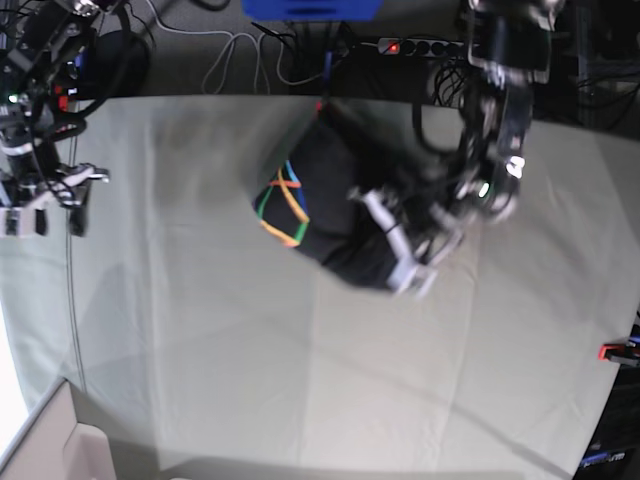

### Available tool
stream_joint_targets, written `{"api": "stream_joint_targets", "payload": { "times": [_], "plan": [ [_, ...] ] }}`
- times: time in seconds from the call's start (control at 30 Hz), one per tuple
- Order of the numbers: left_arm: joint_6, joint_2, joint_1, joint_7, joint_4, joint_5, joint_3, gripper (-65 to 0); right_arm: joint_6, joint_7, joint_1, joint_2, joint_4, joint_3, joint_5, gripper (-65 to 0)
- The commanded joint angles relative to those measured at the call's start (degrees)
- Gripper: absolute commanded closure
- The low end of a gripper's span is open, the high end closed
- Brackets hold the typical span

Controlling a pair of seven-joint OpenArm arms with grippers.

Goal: Layout the t-shirt on the table in an organized manner, then fold the t-shirt properly
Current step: 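Grasp the folded bundle with the left gripper and drag it toward the table centre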

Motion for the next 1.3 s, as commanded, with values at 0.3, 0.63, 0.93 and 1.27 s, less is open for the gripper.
{"api": "stream_joint_targets", "payload": {
  "times": [0.3, 0.63, 0.93, 1.27],
  "plan": [
    [-0.7, -1.08, -26.58, -1.7, -14.46, -1.26, 32.66, 0.0, 0.17, 1.21, -0.93, 0.09, 1.08, 10.58, 1.02, -37.5],
    [-0.43, 4.63, -35.28, -9.97, -28.7, -0.47, 49.37, -0.2, 0.17, 1.21, -3.92, -1.93, 1.08, 15.24, 1.11, -37.4],
    [-0.26, 5.42, -34.84, -9.44, -28.44, 8.49, 47.69, -27.9, 0.17, 1.21, -4.62, -3.07, 1.17, 15.24, 1.11, -37.4],
    [-0.26, 2.52, -33.61, -2.58, -13.76, 8.84, 35.65, -39.2, 0.17, 1.21, -4.8, -3.95, 2.93, 15.24, 1.11, -37.4]
  ]
}}
